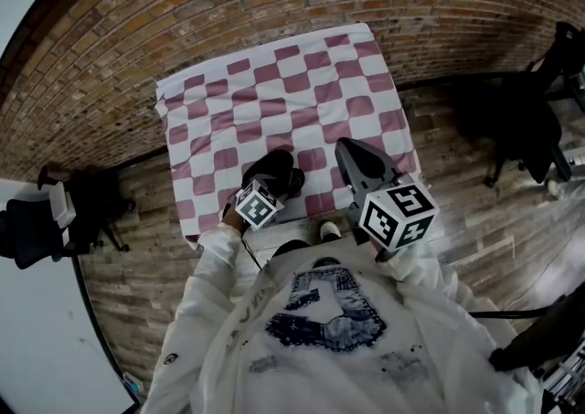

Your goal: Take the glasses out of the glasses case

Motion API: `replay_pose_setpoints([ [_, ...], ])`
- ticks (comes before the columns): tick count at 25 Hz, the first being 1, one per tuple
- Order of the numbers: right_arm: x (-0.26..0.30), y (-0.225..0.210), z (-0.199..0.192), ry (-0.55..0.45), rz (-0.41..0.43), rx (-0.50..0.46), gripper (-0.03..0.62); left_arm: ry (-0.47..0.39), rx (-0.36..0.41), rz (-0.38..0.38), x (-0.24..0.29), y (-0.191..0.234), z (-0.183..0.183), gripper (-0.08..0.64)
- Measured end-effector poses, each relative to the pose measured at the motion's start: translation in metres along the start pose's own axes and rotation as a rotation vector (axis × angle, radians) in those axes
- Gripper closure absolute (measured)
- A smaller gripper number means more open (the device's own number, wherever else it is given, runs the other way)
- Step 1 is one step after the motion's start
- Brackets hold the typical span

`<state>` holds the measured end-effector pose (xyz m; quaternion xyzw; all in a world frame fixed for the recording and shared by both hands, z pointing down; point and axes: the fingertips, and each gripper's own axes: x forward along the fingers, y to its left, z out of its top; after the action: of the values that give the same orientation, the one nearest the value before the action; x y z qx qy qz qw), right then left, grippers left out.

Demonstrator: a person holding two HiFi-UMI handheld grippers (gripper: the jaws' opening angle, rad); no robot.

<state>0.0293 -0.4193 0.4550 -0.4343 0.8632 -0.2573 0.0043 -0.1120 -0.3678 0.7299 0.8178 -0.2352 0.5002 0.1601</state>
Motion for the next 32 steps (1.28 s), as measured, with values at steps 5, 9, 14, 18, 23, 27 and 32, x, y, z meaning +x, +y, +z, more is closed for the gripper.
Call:
replay_pose_setpoints([
  [5, 0.002, -0.002, -0.001, 0.008, -0.004, 0.005, 0.578, 0.017, 0.007, -0.022, 0.006, 0.001, -0.001, 0.413],
  [9, 0.002, -0.004, -0.003, 0.009, -0.007, 0.007, 0.578, 0.038, 0.027, -0.029, 0.011, -0.002, -0.004, 0.42],
  [14, 0.001, -0.006, 0.0, 0.007, -0.011, 0.006, 0.578, 0.058, 0.035, -0.04, 0.017, -0.007, -0.006, 0.446],
  [18, 0.003, -0.006, 0.002, 0.006, -0.01, 0.006, 0.578, 0.06, 0.037, -0.038, 0.018, -0.007, -0.005, 0.456],
  [23, 0.004, -0.006, 0.002, 0.005, -0.008, 0.006, 0.578, 0.066, 0.032, -0.038, 0.022, -0.007, -0.009, 0.472],
  [27, 0.005, -0.008, 0.0, 0.009, -0.009, 0.008, 0.578, 0.063, 0.022, -0.042, 0.023, -0.008, -0.01, 0.477],
  [32, 0.005, -0.009, -0.001, 0.015, -0.012, 0.014, 0.578, 0.057, 0.017, -0.04, 0.022, -0.007, -0.009, 0.486],
])
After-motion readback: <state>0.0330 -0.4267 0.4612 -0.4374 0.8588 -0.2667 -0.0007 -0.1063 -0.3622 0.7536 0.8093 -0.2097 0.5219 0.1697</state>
